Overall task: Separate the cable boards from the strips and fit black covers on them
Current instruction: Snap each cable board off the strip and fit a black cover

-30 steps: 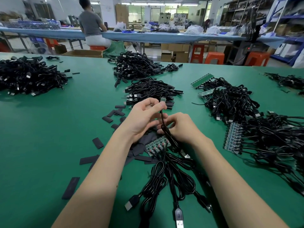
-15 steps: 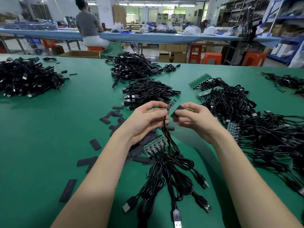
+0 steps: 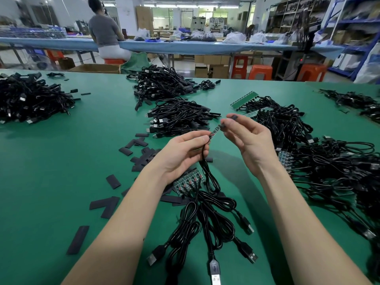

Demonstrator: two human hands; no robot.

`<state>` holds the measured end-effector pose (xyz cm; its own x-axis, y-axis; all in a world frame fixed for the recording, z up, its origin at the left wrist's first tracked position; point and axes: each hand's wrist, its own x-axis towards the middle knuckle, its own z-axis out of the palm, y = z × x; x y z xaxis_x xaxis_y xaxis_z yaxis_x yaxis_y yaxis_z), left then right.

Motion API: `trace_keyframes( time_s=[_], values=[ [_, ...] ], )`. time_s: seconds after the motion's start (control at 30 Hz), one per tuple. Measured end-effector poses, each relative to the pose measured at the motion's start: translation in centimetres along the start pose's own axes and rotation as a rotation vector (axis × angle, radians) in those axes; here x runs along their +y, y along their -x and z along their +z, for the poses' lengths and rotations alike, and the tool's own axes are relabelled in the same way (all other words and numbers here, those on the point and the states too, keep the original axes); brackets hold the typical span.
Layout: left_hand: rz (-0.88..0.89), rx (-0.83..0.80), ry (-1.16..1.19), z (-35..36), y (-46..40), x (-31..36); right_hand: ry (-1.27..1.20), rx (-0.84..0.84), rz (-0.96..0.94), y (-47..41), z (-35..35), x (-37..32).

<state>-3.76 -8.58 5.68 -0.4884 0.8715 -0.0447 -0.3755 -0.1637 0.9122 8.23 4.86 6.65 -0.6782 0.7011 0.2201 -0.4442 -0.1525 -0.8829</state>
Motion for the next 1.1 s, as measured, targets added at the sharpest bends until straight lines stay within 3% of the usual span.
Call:
trace_keyframes(
  time_s=[0.47, 0.73, 1.1],
  values=[
    [-0.012, -0.001, 0.018, 0.1, -0.2, 0.0, 0.090, 0.057, -0.182, 0.0, 0.3, 0.2],
    [0.045, -0.018, -0.178, -0.8, 0.2, 0.6, 0.114, -0.066, -0.069, 0.2, -0.3, -0.5],
    [0.054, -0.009, -0.170, -0.9, 0.2, 0.3, 0.178, -0.194, 0.032, 0.2, -0.8, -1.7]
  ],
)
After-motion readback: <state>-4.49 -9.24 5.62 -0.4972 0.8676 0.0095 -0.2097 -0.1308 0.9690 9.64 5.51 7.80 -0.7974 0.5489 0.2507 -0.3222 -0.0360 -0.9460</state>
